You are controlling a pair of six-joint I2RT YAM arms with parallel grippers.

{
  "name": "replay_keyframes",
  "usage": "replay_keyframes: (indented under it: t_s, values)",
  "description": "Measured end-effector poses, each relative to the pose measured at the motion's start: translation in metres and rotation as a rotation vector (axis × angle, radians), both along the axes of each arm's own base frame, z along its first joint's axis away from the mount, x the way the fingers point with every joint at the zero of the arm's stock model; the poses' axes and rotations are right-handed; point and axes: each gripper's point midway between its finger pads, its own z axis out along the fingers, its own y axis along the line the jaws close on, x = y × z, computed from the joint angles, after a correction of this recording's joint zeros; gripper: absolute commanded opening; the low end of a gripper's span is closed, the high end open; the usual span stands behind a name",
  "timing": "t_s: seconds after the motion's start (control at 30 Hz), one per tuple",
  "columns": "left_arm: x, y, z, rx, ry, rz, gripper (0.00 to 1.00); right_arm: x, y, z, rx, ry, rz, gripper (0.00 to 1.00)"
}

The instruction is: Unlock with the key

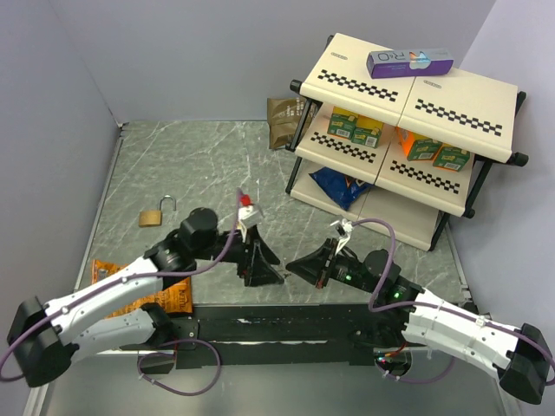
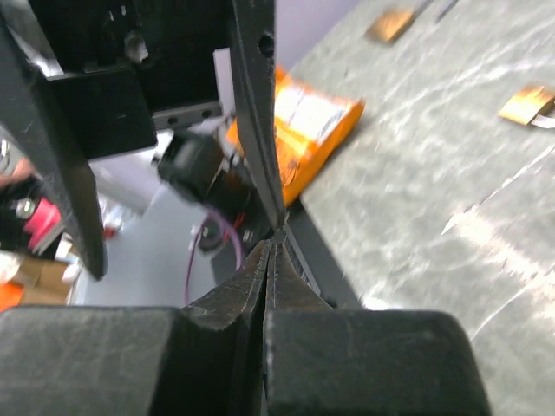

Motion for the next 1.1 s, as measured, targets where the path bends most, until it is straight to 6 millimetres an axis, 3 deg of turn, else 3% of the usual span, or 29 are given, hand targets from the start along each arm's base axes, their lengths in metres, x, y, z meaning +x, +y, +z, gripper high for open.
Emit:
replay_keyframes:
  t_s: [0.1,0.37,0.63,0.87,1.0,1.1]
  values:
    - [0.02,0.005,0.006,-0.063,0.049,0.209,0.7,0.01,-0.002,0.008,0.051,-0.033,-0.054,0.0]
    - [0.05,0.017,-0.007,-0.24,0.315,0.543,0.64,0.028,-0.01,0.03,0.201,-0.103,-0.17,0.0]
    - [0.053,0.01,0.021,-0.402,0.375,0.595,0.58,0.037,-0.014,0.037,0.29,-0.114,-0.225,0.0]
    - [0.059,-0.003,0.022,-0.405,0.387,0.615,0.5,0.038,-0.015,0.043,0.319,-0.119,-0.234,0.0]
    - [0.06,-0.007,0.026,-0.412,0.387,0.613,0.36,0.038,-0.016,0.045,0.323,-0.121,-0.237,0.0]
    - [0.06,-0.011,0.026,-0.409,0.386,0.609,0.34,0.039,-0.016,0.045,0.323,-0.121,-0.237,0.0]
